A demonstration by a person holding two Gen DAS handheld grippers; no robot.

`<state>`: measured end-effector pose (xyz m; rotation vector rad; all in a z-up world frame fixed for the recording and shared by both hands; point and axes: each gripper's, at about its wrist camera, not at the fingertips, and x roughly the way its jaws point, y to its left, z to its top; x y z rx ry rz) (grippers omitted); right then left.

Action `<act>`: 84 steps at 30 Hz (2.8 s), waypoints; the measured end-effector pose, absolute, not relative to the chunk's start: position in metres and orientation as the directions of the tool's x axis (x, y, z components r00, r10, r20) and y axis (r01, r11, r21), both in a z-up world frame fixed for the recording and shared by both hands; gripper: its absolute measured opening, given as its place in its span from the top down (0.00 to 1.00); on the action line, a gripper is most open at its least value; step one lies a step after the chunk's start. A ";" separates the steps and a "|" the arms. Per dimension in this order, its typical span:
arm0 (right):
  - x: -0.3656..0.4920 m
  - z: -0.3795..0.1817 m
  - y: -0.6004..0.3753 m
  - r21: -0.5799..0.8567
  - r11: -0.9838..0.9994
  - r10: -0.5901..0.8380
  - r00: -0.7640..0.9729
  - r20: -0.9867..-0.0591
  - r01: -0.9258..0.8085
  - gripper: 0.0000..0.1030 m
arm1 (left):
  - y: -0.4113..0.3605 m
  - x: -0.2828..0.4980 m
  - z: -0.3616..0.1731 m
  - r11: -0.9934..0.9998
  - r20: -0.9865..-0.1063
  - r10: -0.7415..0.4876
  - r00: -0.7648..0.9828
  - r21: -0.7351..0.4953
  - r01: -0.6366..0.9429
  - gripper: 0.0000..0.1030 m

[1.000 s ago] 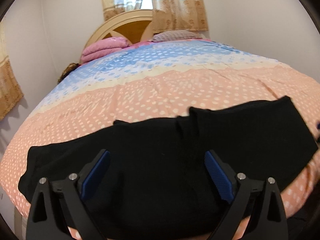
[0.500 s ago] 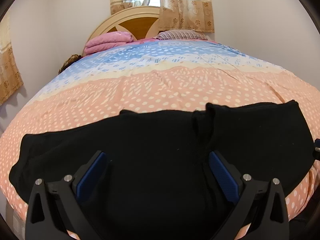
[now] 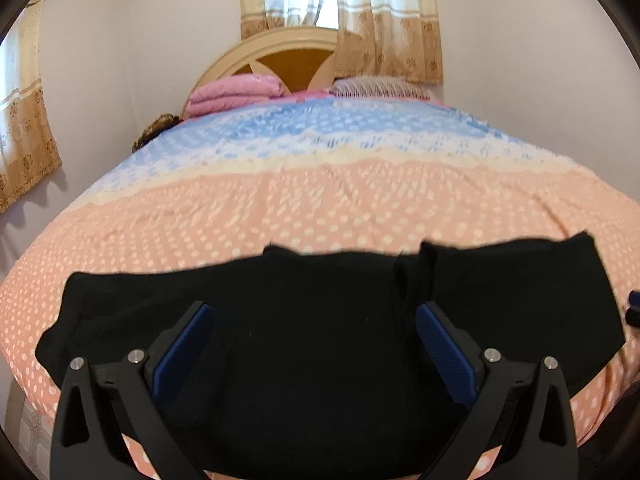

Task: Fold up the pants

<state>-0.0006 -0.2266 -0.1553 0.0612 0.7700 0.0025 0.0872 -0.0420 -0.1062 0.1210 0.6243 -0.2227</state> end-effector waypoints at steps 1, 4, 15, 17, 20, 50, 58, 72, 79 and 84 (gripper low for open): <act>0.001 -0.156 -0.229 0.051 0.998 0.019 0.717 -0.697 0.023 0.60 | -0.042 0.086 -0.103 0.969 -0.577 -0.177 0.797 0.038 0.243 0.00; 0.001 -0.157 -0.228 0.046 0.999 0.013 0.719 -0.695 0.026 0.60 | -0.047 0.090 -0.106 0.966 -0.585 -0.183 0.790 0.043 0.256 0.00; -0.005 -0.140 -0.208 0.012 1.000 0.018 0.775 -0.631 -0.014 0.54 | -0.030 0.097 -0.118 0.955 -0.616 -0.180 0.767 0.077 0.286 0.00; -0.004 -0.138 -0.196 -0.003 0.999 0.029 0.779 -0.626 -0.039 0.54 | -0.004 0.099 -0.114 0.962 -0.604 -0.142 0.784 0.104 0.254 0.00; 0.003 -0.140 -0.179 -0.023 0.997 0.047 0.773 -0.633 -0.079 0.54 | 0.043 0.105 -0.113 0.975 -0.595 -0.044 0.802 0.151 0.165 0.00; 0.038 -0.152 -0.101 -0.044 0.980 0.121 0.748 -0.652 -0.196 0.53 | 0.215 0.118 -0.164 0.962 -0.660 -0.129 0.740 -0.264 -0.068 0.38; 0.038 -0.153 -0.104 -0.032 0.983 0.117 0.752 -0.648 -0.180 0.53 | 0.214 0.119 -0.157 0.946 -0.639 -0.199 0.743 -0.323 -0.025 0.74; 0.034 -0.147 -0.109 -0.028 0.986 0.109 0.767 -0.632 -0.164 0.53 | 0.213 0.102 -0.112 0.869 -0.469 -0.356 0.808 -0.485 0.101 0.76; 0.031 -0.140 -0.118 -0.009 0.990 0.106 0.774 -0.625 -0.143 0.52 | 0.185 0.095 -0.072 0.854 -0.383 -0.420 0.823 -0.474 0.216 0.76; 0.029 -0.135 -0.126 0.001 0.991 0.106 0.776 -0.622 -0.134 0.52 | 0.156 0.094 -0.045 0.830 -0.332 -0.486 0.808 -0.463 0.309 0.77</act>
